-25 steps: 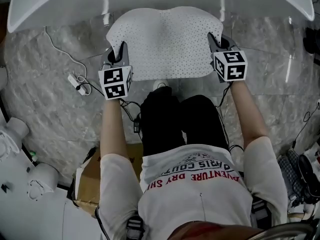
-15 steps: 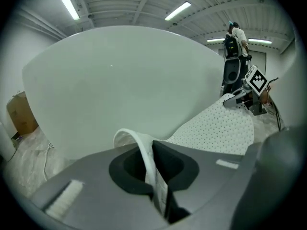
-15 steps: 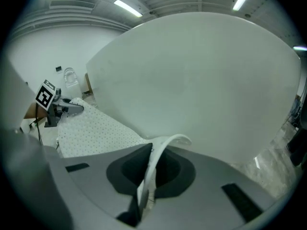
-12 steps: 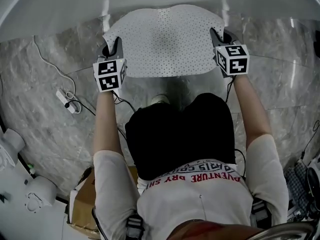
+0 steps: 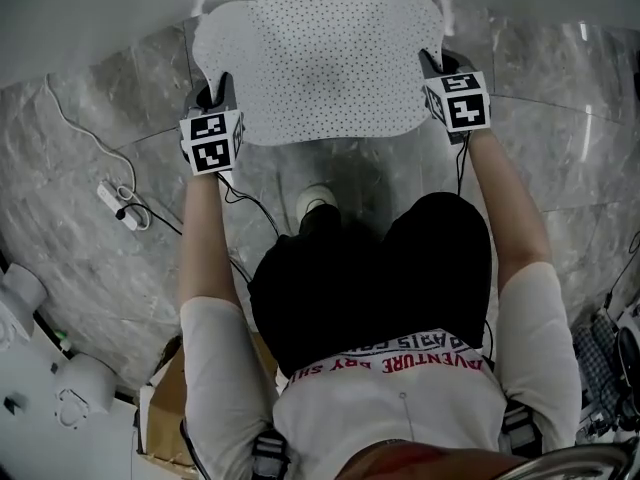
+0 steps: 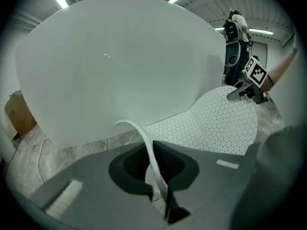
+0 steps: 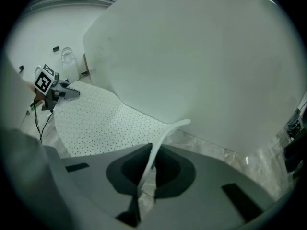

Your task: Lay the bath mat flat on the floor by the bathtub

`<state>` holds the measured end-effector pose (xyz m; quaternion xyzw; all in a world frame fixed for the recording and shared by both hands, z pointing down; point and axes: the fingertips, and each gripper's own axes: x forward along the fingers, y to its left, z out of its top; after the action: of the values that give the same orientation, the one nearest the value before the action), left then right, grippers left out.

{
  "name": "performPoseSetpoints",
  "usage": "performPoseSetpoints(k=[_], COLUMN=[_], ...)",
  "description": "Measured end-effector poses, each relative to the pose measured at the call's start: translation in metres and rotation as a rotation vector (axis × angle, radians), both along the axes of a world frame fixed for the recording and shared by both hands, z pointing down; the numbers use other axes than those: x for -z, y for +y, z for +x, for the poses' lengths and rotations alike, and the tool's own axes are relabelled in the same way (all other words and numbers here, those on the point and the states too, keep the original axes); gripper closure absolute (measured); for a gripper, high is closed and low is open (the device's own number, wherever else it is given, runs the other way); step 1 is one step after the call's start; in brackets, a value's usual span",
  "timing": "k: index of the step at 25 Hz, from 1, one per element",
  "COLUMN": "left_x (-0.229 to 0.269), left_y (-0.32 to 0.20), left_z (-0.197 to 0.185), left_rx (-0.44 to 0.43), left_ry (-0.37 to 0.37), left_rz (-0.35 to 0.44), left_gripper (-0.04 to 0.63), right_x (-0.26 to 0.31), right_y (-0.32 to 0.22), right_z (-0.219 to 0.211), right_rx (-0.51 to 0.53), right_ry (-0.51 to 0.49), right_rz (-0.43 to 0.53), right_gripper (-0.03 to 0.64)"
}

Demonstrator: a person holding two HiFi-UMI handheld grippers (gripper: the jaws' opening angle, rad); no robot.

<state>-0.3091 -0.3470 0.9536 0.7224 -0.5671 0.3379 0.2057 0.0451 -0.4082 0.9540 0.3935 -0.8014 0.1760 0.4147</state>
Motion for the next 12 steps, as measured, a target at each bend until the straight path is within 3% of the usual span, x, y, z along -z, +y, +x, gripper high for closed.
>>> performPoseSetpoints(k=[7,12], left_x=[-0.056,-0.087], left_y=[0.017,0.021], left_z=[-0.023,-0.041], left_rx=[-0.009,0.058], left_ry=[-0.117,-0.098], left_rz=[-0.023,-0.073], left_gripper=[0.569,0.569], right_x=[-0.054,-0.092], right_y=[0.009,0.006], right_z=[0.022,0.047], right_rx=[-0.028,-0.123], right_ry=[0.102,0.144], right_rz=[-0.051,-0.090], right_gripper=[0.601,0.601])
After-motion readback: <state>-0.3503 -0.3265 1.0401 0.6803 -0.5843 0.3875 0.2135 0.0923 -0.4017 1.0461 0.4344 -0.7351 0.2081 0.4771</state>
